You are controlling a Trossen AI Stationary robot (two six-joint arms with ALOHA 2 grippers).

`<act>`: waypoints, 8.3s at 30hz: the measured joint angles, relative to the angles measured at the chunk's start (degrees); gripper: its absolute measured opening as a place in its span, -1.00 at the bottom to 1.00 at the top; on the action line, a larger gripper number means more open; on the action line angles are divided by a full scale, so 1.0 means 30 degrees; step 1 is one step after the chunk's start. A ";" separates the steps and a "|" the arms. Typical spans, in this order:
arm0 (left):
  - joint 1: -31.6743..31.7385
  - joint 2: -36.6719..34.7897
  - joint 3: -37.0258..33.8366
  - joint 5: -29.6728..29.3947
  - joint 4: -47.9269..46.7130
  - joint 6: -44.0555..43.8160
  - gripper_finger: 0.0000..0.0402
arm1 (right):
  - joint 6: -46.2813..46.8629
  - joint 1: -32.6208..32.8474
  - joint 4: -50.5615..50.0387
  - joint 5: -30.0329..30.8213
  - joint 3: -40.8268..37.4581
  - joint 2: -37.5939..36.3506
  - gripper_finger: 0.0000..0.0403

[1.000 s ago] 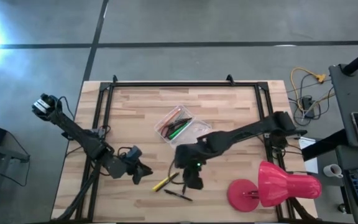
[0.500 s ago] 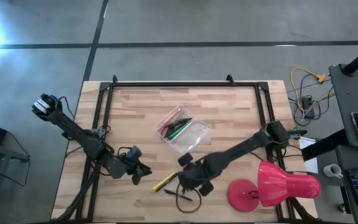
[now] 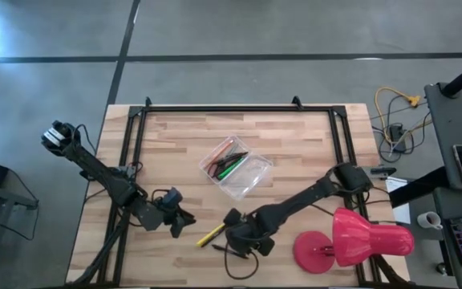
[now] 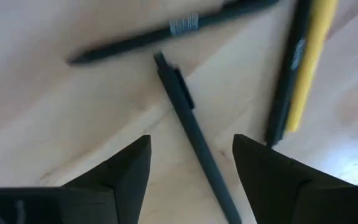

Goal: Pick & place school supplies into a supply box
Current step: Put the black pen into the transparent supply box, then put the yellow pen into the transparent supply box, then put the black pen into the transparent supply box

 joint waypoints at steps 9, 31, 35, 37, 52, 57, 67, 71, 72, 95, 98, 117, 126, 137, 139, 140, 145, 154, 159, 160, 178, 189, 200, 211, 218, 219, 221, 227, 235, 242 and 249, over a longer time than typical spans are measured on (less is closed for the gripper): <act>0.0000 0.0000 -0.0044 -0.0066 0.0057 -0.0058 -0.49 | -0.0015 -0.0193 0.0123 -0.0168 0.0175 0.1384 -0.02; 0.0000 0.0007 -0.0044 -0.0205 0.0046 -0.0078 -0.49 | 0.8992 -0.0612 -0.4314 -0.4037 0.1472 0.1571 -0.93; 0.0007 0.0007 -0.0044 -0.0212 0.0054 -0.0080 -0.49 | 1.1038 -0.0372 -0.2629 -0.2475 0.1498 -0.0972 -0.93; 0.0007 0.0007 -0.0044 -0.0212 0.0054 -0.0080 -0.49 | 1.1174 -0.0444 -0.1943 -0.0738 0.1657 -0.2603 -0.93; 0.0007 0.0007 -0.0058 -0.0227 0.0265 -0.0511 -0.49 | -0.2367 -0.6776 0.0899 0.9590 0.1586 -0.3042 -0.90; 0.0007 0.0007 -0.0058 -0.0227 0.0358 -0.0576 -0.49 | -0.4365 -0.8272 0.0871 0.8917 0.1635 -0.1434 -0.76; 0.0007 0.0007 -0.0058 -0.0678 0.0418 -0.0585 -0.49 | -0.4130 -0.8552 0.1119 1.3209 0.1632 -0.0336 -0.49; 0.0007 0.0013 -0.0058 -0.0675 0.0405 -0.0583 -0.49 | -0.2861 -0.8363 0.1171 1.7261 0.1800 -0.1156 -0.43; 0.0015 0.0104 -0.0058 -0.0686 0.0433 -0.0583 -0.49 | -0.2142 -0.8243 0.0992 1.8057 0.1861 -0.1374 -0.42; 0.0553 1.1288 0.9395 0.1531 -0.8536 -0.0832 -0.49 | 1.3363 -0.3030 -0.1137 1.9969 0.2025 -0.6598 -0.42; 0.0790 1.2198 1.0690 0.1524 -0.9756 -0.0434 -0.49 | 1.4513 -0.2953 -0.1132 1.9951 0.2025 -0.6629 -0.43; 0.2285 1.3661 1.1293 0.3596 -0.9489 -0.0490 -0.49 | 1.6542 -0.2907 -0.0970 1.7558 0.2012 -0.6596 -0.48; 0.2607 1.4612 1.1147 0.4973 -1.0093 0.0878 -0.79 | 1.6467 -0.2922 -0.0970 1.6350 0.2004 -0.6596 -0.53; 0.3389 1.2522 1.0915 0.5330 -1.2166 0.2518 -0.94 | 1.6467 -0.2922 -0.0861 1.6311 0.2004 -0.6596 -0.51; 0.3515 1.0942 1.0973 0.4486 -1.2266 0.2388 -0.95 | 1.6461 -0.2922 -0.0802 1.6311 0.2004 -0.6595 -0.51; 0.3517 1.0062 1.1117 0.3725 -1.2218 0.2233 -0.95 | 1.6467 -0.2922 -0.0737 1.6311 0.2004 -0.6589 -0.50; 0.3841 0.6294 1.0902 -0.0021 -1.2970 0.2311 -0.95 | 1.6459 -0.2922 -0.0312 1.6311 0.2004 -0.6589 -0.52; 1.0564 0.5499 1.0615 0.0969 -1.1835 0.9317 -0.95 | 1.6459 -0.2922 -0.0260 1.6319 0.2004 -0.6589 -0.59; 1.3988 0.5681 0.9730 0.2934 -0.9372 1.2447 -0.88 | 1.6459 -0.2922 -0.0249 1.6319 0.2004 -0.6589 -0.61; 1.4553 0.5697 0.9450 0.3768 -0.8649 1.2939 -0.87 | 1.6459 -0.2922 -0.0225 1.6319 0.2004 -0.6589 -0.62; 1.6559 0.6287 0.5489 0.6226 -0.1421 1.3481 -0.57 | 1.6459 -0.2929 0.1077 1.6326 0.2004 -0.6582 -0.62; 1.4273 0.4145 0.6093 0.7582 -0.2763 1.3150 -0.42 | 2.0165 -0.2826 0.1549 1.4144 0.2004 -0.6582 -0.63; 0.8668 -0.0018 0.3545 0.7596 -0.2309 1.0518 -0.42 | 2.1801 -0.2409 0.1959 0.3694 0.1923 -0.6286 -0.61; 0.5237 -0.0190 0.0315 0.7424 -0.0525 0.4964 -0.42 | 2.2122 -0.2222 0.0973 -0.4917 0.1860 -0.3005 -0.56; 0.4084 -0.0138 -0.0798 0.7294 -0.0225 0.3018 -0.42 | 2.2586 -0.2208 0.2552 -0.7368 0.1903 -0.1590 -0.54; 0.3975 -0.0138 -0.0863 0.7285 -0.0223 0.2943 -0.42 | 2.2528 -0.2190 0.2340 -0.6918 0.1916 -0.1413 -0.54; 0.3843 -0.0136 -0.0937 0.7285 -0.0223 0.2864 -0.42 | 2.2628 -0.2005 0.1795 -0.5699 0.1897 -0.0969 -0.54; 0.3708 -0.0124 -0.0925 0.7285 -0.0202 0.2865 -0.42 | 2.2670 -0.0724 0.1648 -0.2895 0.1982 -0.0056 -0.54; 0.3716 -0.0124 -0.0925 0.7278 -0.0247 0.2987 -0.42 | 2.2678 0.0805 0.2081 -0.0500 0.1931 0.1342 -0.54; 0.3716 0.0014 -0.0925 0.7278 -0.0316 0.3002 -0.42 | 2.2674 0.1503 0.3274 -0.0419 0.2143 0.2678 -0.54; 0.3716 0.0015 -0.0947 0.7278 -0.0293 0.3002 -0.42 | 2.2351 0.1821 0.3161 0.2269 0.2272 0.3784 -0.56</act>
